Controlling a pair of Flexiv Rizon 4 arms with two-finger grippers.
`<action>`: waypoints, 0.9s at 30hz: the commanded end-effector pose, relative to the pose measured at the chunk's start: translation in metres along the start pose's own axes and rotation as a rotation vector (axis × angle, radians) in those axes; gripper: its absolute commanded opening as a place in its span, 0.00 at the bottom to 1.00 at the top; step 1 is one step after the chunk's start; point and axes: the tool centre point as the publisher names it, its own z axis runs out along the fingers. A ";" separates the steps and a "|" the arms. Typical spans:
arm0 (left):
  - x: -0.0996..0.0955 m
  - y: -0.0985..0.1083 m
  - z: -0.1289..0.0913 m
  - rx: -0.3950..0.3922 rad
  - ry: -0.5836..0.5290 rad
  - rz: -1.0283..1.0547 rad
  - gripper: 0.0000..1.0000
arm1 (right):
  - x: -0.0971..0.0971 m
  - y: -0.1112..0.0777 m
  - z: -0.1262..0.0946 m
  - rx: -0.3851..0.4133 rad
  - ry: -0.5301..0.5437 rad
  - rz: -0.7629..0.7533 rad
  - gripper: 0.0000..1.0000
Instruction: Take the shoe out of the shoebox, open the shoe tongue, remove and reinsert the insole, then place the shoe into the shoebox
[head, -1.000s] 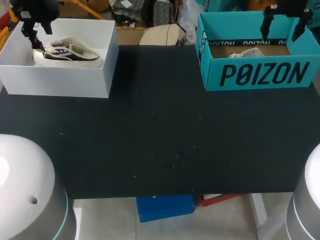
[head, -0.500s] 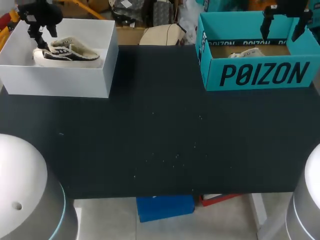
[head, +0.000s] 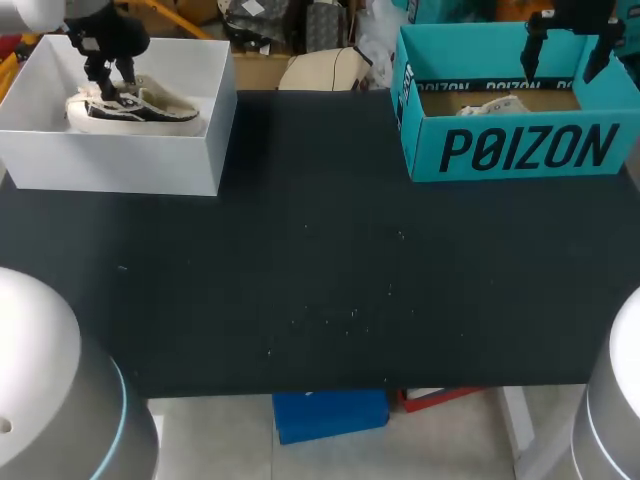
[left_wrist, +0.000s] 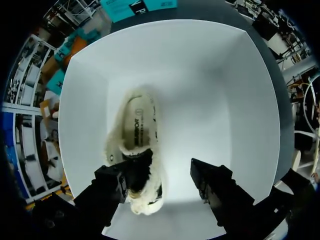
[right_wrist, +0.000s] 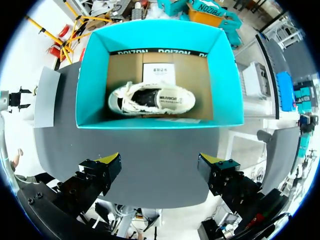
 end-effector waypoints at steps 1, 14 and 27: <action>-0.011 0.002 0.021 -0.006 0.018 -0.006 0.61 | 0.000 0.000 0.000 0.000 0.000 0.000 1.00; 0.001 0.003 0.067 -0.024 0.060 -0.020 0.49 | 0.000 0.000 0.000 0.000 0.000 0.000 1.00; -0.001 0.005 0.084 -0.034 0.063 -0.039 0.00 | 0.000 0.000 0.000 0.000 0.000 0.000 1.00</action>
